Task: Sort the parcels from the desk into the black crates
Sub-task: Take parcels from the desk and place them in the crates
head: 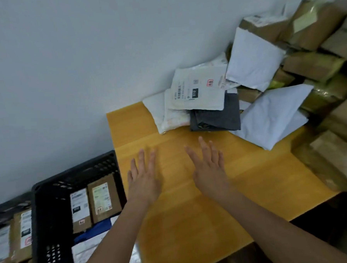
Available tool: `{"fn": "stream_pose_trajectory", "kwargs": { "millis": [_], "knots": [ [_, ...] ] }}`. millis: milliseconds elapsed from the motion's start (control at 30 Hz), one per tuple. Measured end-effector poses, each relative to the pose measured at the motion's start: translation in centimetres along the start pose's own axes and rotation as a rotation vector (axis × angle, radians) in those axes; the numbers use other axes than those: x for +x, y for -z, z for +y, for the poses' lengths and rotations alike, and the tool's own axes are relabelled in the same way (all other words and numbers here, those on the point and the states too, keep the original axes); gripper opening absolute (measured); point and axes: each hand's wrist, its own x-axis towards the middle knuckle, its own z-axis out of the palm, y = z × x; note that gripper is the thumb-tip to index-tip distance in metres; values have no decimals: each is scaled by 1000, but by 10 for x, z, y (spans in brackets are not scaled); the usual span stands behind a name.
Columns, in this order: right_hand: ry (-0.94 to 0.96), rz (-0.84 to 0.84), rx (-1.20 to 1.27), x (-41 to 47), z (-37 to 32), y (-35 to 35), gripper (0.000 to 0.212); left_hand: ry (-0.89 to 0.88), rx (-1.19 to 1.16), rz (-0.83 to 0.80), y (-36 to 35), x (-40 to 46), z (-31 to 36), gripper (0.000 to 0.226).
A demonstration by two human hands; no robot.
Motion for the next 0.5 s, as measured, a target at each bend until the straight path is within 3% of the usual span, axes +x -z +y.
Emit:
{"fn": "stream_pose_trajectory", "kwargs": {
  "millis": [67,167,367,500],
  "knots": [
    [0,95,3,15,35,16,88,-6,7,-19,-1,15,38,87],
    [-4,110,7,46,79,46,85,-14,-42,-5,6,37,90,89],
    [43,-124,246,99,117,84,77,-60,-130,47,19,68,142,92],
    [-66,-274,466,118,110,90,71,-19,-209,54,26,66,140,88]
  ]
}}
